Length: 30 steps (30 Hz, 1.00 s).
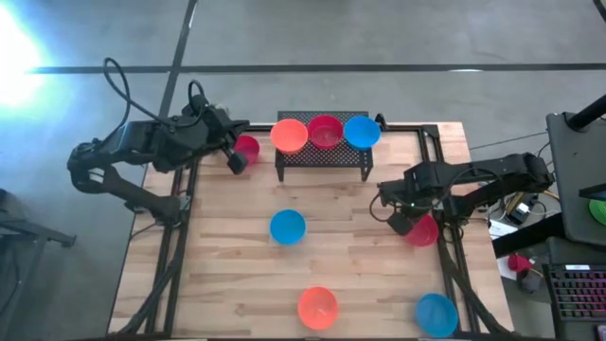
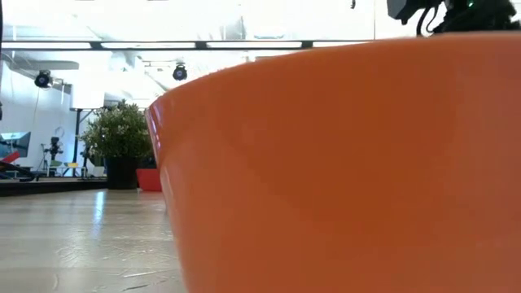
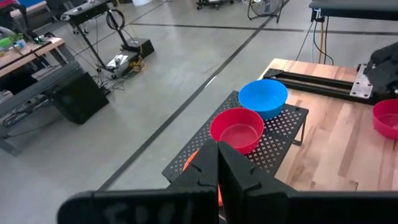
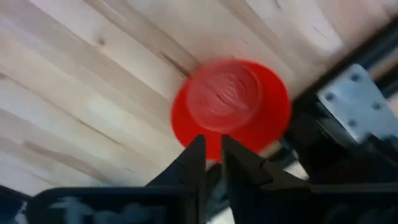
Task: Pick & Place Mini bowls
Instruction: Stack the bottom red bowl on top of the red bowl on the shelf
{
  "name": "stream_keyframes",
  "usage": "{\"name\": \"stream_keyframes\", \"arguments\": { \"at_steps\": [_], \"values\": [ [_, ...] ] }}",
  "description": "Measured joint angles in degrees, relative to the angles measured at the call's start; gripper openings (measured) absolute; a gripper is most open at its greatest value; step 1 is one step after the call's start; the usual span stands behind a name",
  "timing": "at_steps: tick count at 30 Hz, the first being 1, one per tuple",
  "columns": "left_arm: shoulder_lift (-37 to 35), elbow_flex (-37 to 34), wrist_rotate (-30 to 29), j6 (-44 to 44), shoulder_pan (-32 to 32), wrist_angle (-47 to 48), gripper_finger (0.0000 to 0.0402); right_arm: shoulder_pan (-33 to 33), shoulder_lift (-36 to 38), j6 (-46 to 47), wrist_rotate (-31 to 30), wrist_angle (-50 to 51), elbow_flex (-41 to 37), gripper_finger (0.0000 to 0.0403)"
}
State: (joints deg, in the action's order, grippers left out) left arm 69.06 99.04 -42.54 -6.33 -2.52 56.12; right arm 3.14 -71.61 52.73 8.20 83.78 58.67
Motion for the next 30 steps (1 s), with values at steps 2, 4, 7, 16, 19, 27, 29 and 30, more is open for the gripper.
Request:
{"name": "stream_keyframes", "arguments": {
  "at_steps": [2,4,7,16,19,27,29,30],
  "values": [
    [0.0,0.0,0.0,-0.02,0.0,-0.02,0.0,0.0,0.0,-0.5,0.78,-4.03,-1.61,0.0067],
    [0.0,0.0,0.0,-0.07,0.0,-0.07,0.0,0.0,-0.02,-0.6,0.97,-7.51,-3.27,0.0083],
    [0.0,0.0,0.0,-0.11,0.0,-0.19,0.0,0.0,-0.11,0.78,1.15,-11.08,-6.03,0.0101],
    [0.0,0.0,0.0,-0.09,0.0,-0.61,0.0,0.0,-0.13,4.29,3.46,-14.47,-13.37,0.0129],
    [0.0,0.0,0.0,-0.1,0.0,-0.68,0.0,0.0,-0.15,4.76,4.09,-16.91,-14.98,0.0133],
    [0.0,0.0,0.02,-0.09,0.0,-0.81,0.0,0.0,-0.22,6.63,4.37,-20.81,-17.15,0.0129],
    [0.0,0.0,0.01,-0.09,0.0,-0.81,0.0,0.0,-0.22,7.61,4.55,-21.86,-18.19,0.0127],
    [0.0,0.0,0.02,-0.09,0.0,-0.82,0.0,0.0,-0.22,8.16,4.8,-22.51,-18.76,0.0127]
  ]
}}
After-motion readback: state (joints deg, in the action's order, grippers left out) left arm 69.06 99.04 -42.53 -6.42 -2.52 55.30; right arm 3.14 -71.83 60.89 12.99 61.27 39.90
